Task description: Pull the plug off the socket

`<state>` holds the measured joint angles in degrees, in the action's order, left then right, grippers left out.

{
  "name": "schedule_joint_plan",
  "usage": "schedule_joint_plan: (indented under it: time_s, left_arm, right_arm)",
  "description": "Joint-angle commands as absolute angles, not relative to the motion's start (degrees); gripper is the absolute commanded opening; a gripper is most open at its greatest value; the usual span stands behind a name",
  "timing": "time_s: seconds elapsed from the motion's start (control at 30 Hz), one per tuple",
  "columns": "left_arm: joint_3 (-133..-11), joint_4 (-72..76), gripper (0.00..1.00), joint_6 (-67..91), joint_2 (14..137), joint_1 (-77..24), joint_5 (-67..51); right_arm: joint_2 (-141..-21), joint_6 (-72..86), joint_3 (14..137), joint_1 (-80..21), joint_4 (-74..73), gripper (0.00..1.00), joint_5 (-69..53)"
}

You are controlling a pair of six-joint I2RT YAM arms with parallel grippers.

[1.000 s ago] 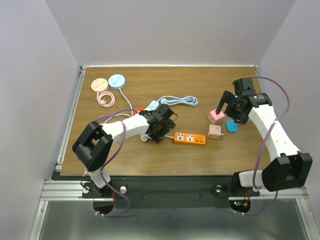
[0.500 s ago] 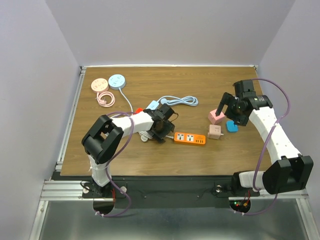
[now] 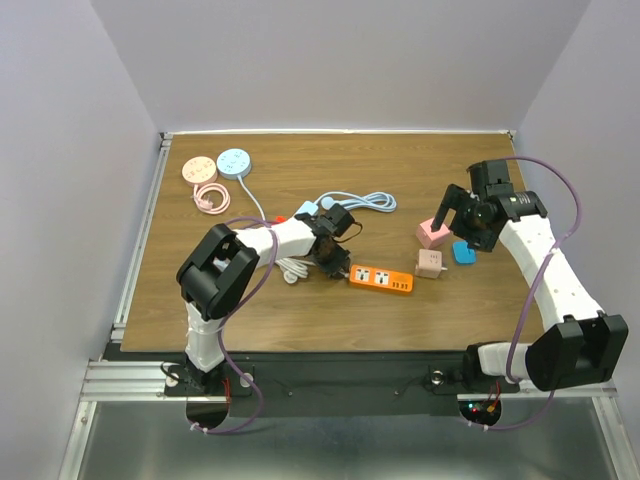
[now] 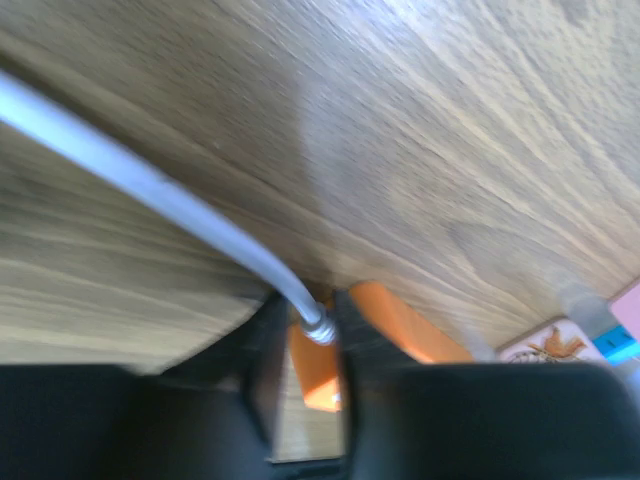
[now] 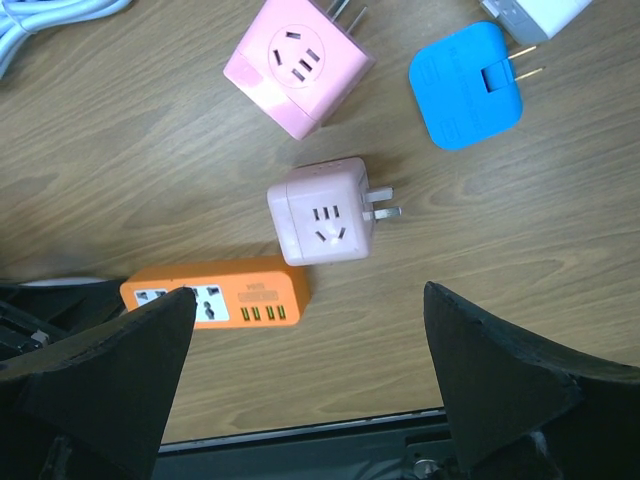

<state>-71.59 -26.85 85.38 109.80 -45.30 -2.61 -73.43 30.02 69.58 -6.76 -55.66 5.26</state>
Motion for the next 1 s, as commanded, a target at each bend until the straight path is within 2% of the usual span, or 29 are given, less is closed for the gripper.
schedule_joint_plan:
  time_s: [0.0,0.03,0.17,0.33,0.43,0.57,0.77,0.97]
  left_arm:
    - [-64.78,-33.92,0.18,84.9,114.96,-45.53,-8.26]
    - [-63.99,-33.84,0.09,84.55,114.7,-45.53,-8.61]
    - [-59.17,-32.09,0.0,82.8,111.02,-45.44,-9.23]
    - [-60.29,-34.86,0.0,79.71,102.85,-47.28,-6.16]
    - [-63.8,-40.23,0.0,83.12,92.85,-49.91,-0.63]
    - [-65.47,-42.27,0.0,86.91,82.74,-50.97,-0.44]
    - [-67.68,-37.88,0.0,87.54,72.34,-52.38,-0.53]
    - [-80.42,-45.43,0.0,85.17,67.85,-52.29,14.04]
  right_arm:
    - [-71.37,30.15,69.79,-6.5,-53.97,1.0,4.66]
    - [-71.28,30.15,69.79,-6.5,-53.88,1.0,4.57]
    - [-70.75,30.06,69.52,-6.59,-53.53,1.0,4.57]
    - [-70.4,29.88,69.08,-6.5,-53.26,1.0,4.48]
    - [-70.84,29.88,69.17,-6.5,-53.0,1.0,4.22]
    - [-71.37,29.88,69.17,-6.5,-52.74,1.0,3.87]
    - [-72.77,29.88,69.17,-6.5,-52.03,1.0,3.25]
    - [-73.39,29.8,68.91,-6.5,-51.68,1.0,2.64]
